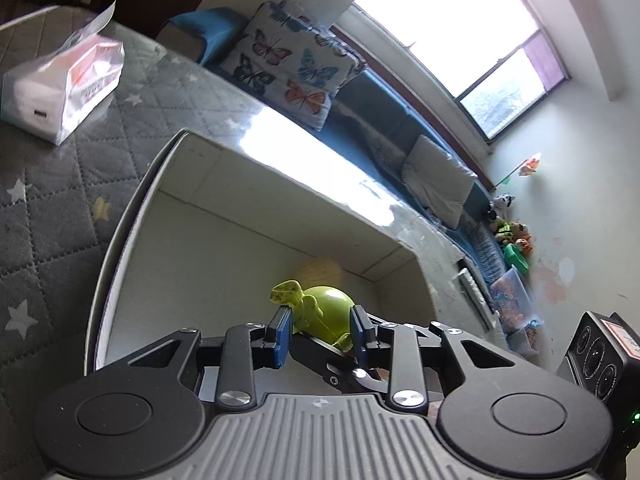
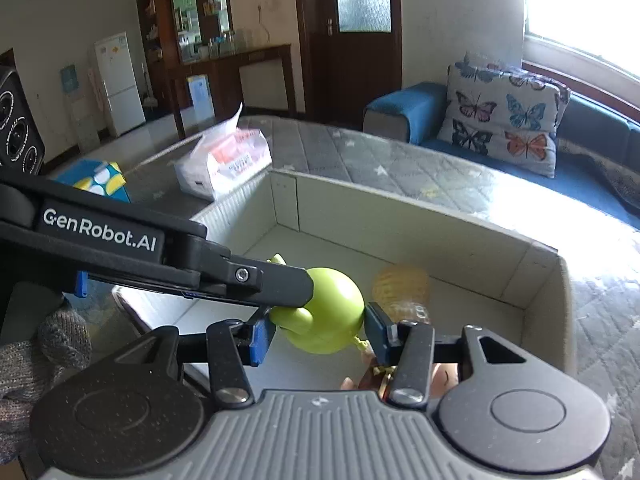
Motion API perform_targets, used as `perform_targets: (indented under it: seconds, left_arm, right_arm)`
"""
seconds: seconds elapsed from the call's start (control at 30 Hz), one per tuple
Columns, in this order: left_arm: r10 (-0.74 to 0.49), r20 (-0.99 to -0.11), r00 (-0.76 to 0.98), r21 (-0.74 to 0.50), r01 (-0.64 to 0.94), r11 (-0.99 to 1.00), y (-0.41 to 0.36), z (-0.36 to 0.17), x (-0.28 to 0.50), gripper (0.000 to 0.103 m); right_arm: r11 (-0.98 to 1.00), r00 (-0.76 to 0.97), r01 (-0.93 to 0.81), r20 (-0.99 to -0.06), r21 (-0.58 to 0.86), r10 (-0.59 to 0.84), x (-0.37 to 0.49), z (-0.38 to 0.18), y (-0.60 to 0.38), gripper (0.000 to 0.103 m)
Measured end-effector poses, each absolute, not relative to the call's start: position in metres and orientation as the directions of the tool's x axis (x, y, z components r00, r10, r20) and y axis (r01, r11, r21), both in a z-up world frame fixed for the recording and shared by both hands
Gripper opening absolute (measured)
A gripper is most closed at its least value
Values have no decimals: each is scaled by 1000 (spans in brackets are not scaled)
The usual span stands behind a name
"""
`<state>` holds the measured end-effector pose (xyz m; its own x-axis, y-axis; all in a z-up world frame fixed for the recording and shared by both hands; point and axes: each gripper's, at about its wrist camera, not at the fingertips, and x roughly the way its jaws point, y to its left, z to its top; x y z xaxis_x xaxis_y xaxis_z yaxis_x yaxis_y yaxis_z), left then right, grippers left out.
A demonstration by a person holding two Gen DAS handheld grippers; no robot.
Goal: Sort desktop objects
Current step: 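Lift the green toy with the left gripper and carry it over the box, then lower the green toy into the box and open the left gripper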
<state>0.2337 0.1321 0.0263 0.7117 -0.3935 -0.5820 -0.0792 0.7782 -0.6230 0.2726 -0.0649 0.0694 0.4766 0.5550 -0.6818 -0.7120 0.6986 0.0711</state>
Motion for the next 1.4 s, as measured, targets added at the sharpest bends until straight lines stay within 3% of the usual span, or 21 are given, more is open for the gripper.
perform_targets:
  seconds: [0.4, 0.8, 1.4]
  left_arm:
    - [-336, -646, 685, -567, -135, 813, 137, 16, 239, 35]
    - [-322, -641, 697, -557, -134, 820, 135, 21, 229, 35]
    - [-318, -594, 739, -547, -82, 833, 119, 49, 197, 35]
  right_arm:
    - [678, 452, -735, -754, -12, 477, 291, 53, -40, 49]
    - [667, 453, -744, -756, -28, 473, 290, 54, -37, 51]
    - [682, 524, -731, -638, 2, 564, 242, 100, -87, 59]
